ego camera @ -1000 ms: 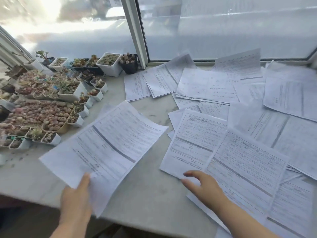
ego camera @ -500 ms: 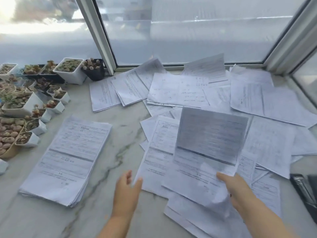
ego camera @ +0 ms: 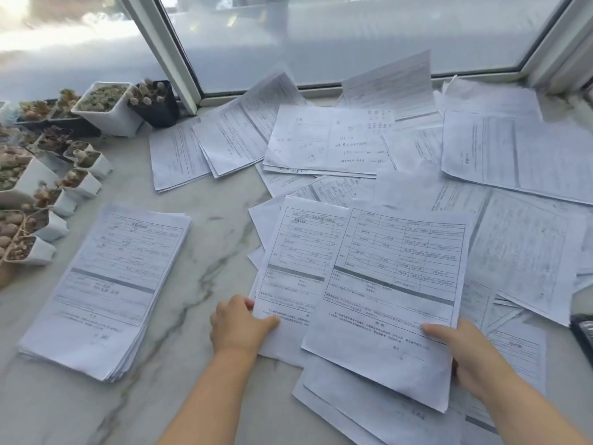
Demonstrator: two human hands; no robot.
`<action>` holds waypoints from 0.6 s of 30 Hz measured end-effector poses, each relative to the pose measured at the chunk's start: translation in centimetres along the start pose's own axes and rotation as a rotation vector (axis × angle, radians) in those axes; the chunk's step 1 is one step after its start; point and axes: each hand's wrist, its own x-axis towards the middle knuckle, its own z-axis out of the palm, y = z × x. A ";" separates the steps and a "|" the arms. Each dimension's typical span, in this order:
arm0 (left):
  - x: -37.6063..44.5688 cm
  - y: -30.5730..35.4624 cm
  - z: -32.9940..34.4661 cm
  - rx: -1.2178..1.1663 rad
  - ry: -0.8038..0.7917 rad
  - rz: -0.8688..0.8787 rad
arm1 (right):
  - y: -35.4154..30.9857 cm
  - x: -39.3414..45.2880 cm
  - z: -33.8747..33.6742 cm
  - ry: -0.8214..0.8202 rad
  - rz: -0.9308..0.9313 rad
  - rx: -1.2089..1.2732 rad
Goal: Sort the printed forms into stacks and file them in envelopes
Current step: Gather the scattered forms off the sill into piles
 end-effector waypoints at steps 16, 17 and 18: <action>-0.3 -1.1 -6.6 -0.400 0.310 0.216 | -0.4 -0.4 0.7 -0.091 -0.042 -0.067; -0.1 -2.1 -8.3 -0.481 0.395 0.208 | -0.6 -0.5 0.9 -0.105 -0.044 -0.077; 0.1 -2.8 -9.5 -0.646 0.375 0.201 | -0.8 -0.6 1.2 -0.114 -0.047 -0.086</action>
